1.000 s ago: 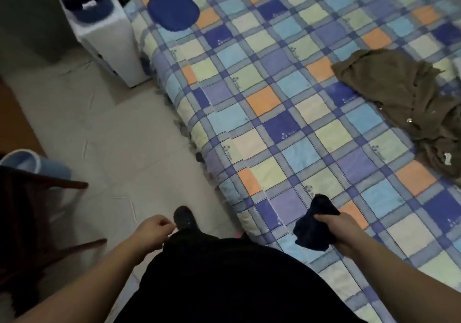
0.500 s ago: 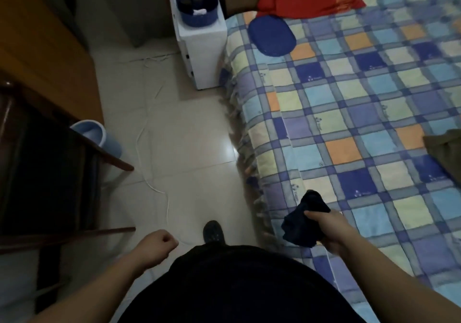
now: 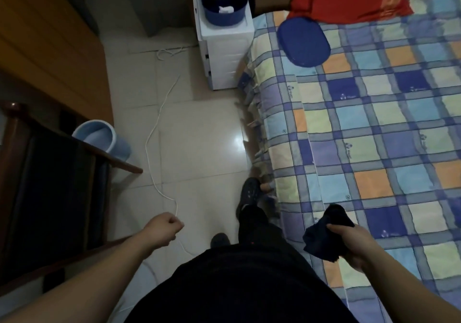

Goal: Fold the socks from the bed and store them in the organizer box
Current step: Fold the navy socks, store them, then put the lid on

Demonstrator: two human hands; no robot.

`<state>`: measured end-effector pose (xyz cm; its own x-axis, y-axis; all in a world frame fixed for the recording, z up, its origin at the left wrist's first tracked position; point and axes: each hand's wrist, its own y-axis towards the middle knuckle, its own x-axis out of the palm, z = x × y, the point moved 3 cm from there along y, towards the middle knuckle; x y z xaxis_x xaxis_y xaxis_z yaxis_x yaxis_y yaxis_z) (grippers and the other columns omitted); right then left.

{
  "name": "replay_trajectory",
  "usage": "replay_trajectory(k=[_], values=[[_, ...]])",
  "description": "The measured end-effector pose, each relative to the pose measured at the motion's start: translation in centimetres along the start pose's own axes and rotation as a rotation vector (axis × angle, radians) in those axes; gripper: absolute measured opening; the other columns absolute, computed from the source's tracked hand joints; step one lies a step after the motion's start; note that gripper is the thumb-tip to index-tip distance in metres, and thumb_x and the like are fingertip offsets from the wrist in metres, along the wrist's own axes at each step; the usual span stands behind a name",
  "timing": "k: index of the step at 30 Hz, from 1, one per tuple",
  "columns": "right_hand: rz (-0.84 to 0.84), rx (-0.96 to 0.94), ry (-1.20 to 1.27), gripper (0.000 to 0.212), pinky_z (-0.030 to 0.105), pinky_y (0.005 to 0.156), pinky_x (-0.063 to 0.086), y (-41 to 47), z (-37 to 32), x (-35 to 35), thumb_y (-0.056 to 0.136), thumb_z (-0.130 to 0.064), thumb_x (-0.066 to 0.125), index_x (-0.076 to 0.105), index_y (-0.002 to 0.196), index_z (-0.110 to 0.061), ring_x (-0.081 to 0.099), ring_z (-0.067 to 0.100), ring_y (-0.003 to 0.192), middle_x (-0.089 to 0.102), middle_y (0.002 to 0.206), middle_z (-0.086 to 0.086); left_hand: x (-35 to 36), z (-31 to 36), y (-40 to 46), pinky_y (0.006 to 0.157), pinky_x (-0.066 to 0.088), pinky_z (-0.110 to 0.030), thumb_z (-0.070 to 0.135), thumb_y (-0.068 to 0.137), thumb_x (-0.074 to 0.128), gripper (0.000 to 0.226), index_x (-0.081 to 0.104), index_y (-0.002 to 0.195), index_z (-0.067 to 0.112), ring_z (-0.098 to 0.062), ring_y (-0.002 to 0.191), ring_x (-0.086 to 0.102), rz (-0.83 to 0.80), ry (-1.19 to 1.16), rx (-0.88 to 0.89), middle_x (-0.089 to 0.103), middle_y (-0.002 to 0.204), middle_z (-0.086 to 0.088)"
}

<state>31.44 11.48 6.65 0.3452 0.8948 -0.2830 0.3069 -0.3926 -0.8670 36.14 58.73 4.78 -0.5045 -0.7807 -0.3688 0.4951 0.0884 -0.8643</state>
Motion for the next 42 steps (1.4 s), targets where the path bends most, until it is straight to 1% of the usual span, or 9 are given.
replay_trajectory(k=[4, 11, 14, 19, 24, 30, 32, 35, 42], values=[[-0.008, 0.010, -0.036, 0.025, 0.042, 0.066, 0.053, 3.6, -5.3, 1.0, 0.091, 0.000, 0.063, 0.051, 0.113, -0.001, 0.062, 0.039, 0.086, 0.064, 0.096, 0.017, -0.6, 5.7, 2.3, 0.060, 0.040, -0.026, 0.031, 0.086, 0.057, 0.018, 0.055, 0.072, 0.020, -0.017, 0.061, 0.051, -0.037, 0.077, 0.057, 0.055, 0.067, -0.004], [-0.139, -0.045, -0.244, 0.028, 0.042, 0.069, 0.055, 7.4, -19.4, 6.3, 0.087, 0.001, 0.066, 0.056, 0.114, 0.002, 0.066, 0.040, 0.090, 0.067, 0.100, 0.024, -6.3, 16.7, 5.7, 0.068, 0.052, -0.031, 0.031, 0.086, 0.061, 0.016, 0.064, 0.083, 0.016, -0.020, 0.080, 0.067, 0.102, -0.028, 0.048, 0.068, 0.082, -0.004], [-0.209, -0.097, -0.289, 0.030, 0.049, 0.082, 0.056, 8.3, -26.3, 10.4, 0.088, 0.000, 0.066, 0.057, 0.116, 0.001, 0.066, 0.041, 0.096, 0.068, 0.106, 0.024, -8.5, 20.4, 7.1, 0.072, 0.054, -0.032, 0.028, 0.087, 0.059, 0.015, 0.065, 0.084, 0.015, -0.021, 0.082, 0.068, 0.158, -0.128, 0.046, 0.069, 0.086, -0.006], [-0.307, -0.166, -0.291, 0.021, 0.042, 0.073, 0.057, 8.7, -35.5, 17.6, 0.088, 0.001, 0.065, 0.061, 0.108, -0.003, 0.068, 0.038, 0.095, 0.069, 0.105, 0.021, -11.4, 22.4, 9.3, 0.066, 0.051, -0.028, 0.029, 0.085, 0.062, 0.012, 0.066, 0.082, 0.019, -0.019, 0.081, 0.068, 0.128, -0.138, 0.021, 0.069, 0.084, -0.001], [-0.292, -0.164, -0.323, 0.024, 0.049, 0.082, 0.056, 10.4, -41.8, 23.3, 0.087, 0.002, 0.065, 0.059, 0.111, 0.000, 0.066, 0.041, 0.095, 0.067, 0.106, 0.025, -15.3, 21.8, 13.3, 0.060, 0.043, -0.027, 0.024, 0.084, 0.059, 0.019, 0.058, 0.067, 0.015, -0.016, 0.062, 0.058, 0.060, -0.073, -0.063, 0.062, 0.067, 0.000], [-0.193, -0.108, -0.320, 0.028, 0.053, 0.084, 0.055, 12.2, -47.1, 26.8, 0.088, 0.003, 0.063, 0.057, 0.115, 0.004, 0.065, 0.045, 0.095, 0.066, 0.105, 0.030, -25.8, 24.9, 19.3, 0.057, 0.035, -0.030, 0.028, 0.089, 0.061, 0.031, 0.047, 0.067, 0.010, -0.019, 0.066, 0.049, -0.010, 0.085, -0.119, 0.051, 0.066, -0.013], [-0.174, -0.089, -0.273, 0.026, 0.056, 0.087, 0.053, 12.8, -48.9, 28.0, 0.089, 0.003, 0.062, 0.057, 0.115, 0.005, 0.065, 0.045, 0.096, 0.066, 0.105, 0.030, -30.5, 27.7, 21.7, 0.064, 0.038, -0.032, 0.027, 0.091, 0.059, 0.028, 0.051, 0.073, 0.007, -0.022, 0.073, 0.051, 0.013, 0.094, -0.102, 0.055, 0.073, -0.016], [-0.157, -0.082, -0.193, 0.025, 0.048, 0.074, 0.056, 13.4, -51.9, 29.9, 0.090, 0.004, 0.061, 0.055, 0.114, 0.005, 0.066, 0.044, 0.092, 0.067, 0.102, 0.029, -37.9, 32.9, 26.0, 0.081, 0.049, -0.034, 0.025, 0.094, 0.058, 0.022, 0.062, 0.090, 0.004, -0.030, 0.091, 0.062, 0.106, 0.095, -0.041, 0.065, 0.093, -0.016], [-0.162, -0.009, -0.121, 0.019, 0.055, 0.089, 0.055, 16.7, -58.3, 32.9, 0.088, 0.006, 0.061, 0.061, 0.107, 0.009, 0.069, 0.046, 0.093, 0.072, 0.096, 0.031, -44.4, 45.8, 33.0, 0.071, 0.048, -0.030, 0.025, 0.093, 0.056, 0.020, 0.060, 0.085, 0.008, -0.026, 0.078, 0.063, 0.145, -0.050, 0.028, 0.066, 0.088, -0.012]])
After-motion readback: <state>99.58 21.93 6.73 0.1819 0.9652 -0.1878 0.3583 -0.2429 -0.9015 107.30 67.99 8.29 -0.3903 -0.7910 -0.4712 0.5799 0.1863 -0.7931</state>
